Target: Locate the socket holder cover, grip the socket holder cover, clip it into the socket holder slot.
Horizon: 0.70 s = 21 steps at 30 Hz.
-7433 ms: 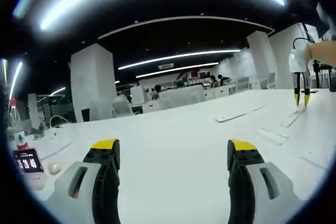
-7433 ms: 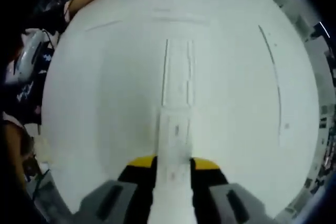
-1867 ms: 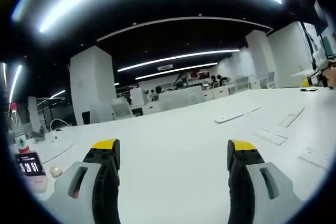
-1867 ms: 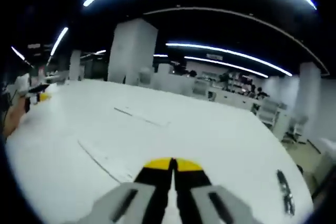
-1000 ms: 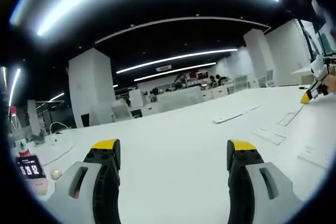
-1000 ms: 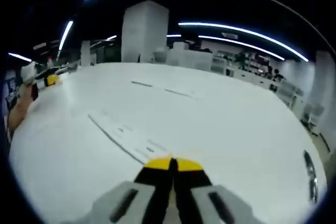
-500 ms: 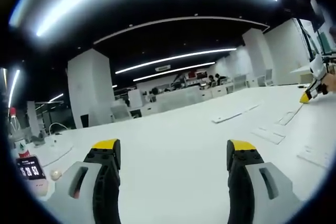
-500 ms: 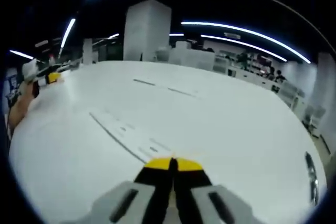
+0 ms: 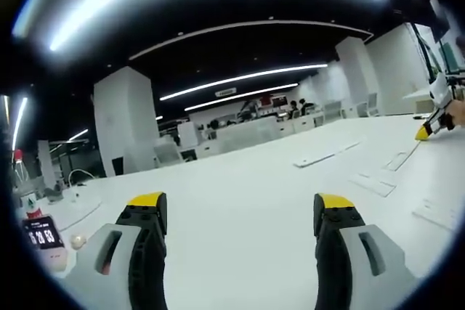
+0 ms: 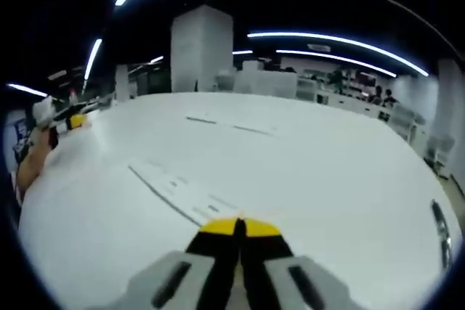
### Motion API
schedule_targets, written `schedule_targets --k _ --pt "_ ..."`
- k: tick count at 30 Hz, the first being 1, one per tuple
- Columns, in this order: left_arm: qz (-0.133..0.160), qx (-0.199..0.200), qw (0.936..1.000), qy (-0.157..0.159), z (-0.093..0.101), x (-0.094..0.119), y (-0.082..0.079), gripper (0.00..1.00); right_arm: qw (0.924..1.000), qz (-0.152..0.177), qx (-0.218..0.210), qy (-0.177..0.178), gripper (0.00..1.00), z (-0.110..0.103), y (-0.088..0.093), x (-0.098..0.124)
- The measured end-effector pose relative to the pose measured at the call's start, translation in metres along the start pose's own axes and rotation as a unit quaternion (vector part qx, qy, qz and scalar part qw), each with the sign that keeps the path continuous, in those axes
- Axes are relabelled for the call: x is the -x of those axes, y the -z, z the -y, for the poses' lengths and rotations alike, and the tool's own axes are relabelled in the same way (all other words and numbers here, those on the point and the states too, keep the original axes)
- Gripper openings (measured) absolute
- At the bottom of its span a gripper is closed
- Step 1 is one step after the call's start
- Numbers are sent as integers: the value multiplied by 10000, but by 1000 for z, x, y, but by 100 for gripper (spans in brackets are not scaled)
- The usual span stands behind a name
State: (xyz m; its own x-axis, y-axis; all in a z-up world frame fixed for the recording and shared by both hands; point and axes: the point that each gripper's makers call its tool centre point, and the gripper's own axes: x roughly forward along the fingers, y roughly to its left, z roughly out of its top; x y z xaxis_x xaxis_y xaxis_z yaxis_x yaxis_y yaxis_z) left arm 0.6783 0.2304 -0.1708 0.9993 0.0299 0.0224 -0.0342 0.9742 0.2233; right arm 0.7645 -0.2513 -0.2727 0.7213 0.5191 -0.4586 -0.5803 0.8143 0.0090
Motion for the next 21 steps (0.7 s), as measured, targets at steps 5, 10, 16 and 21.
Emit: schedule_targets --k 5,10,16,21 --pt "-13 -19 10000 -5 3 2 1 81 10000 30 -68 -50 4 -3 1 0" --pt "-26 -31 10000 0 3 2 1 81 9997 75 -156 -172 4 -9 2 1" --pt "-32 -40 10000 0 2 1 0 81 9994 117 -222 -241 4 -11 0 1" --pt "-34 -43 10000 8 5 2 1 81 9993 135 -211 -266 4 -11 -1 0"
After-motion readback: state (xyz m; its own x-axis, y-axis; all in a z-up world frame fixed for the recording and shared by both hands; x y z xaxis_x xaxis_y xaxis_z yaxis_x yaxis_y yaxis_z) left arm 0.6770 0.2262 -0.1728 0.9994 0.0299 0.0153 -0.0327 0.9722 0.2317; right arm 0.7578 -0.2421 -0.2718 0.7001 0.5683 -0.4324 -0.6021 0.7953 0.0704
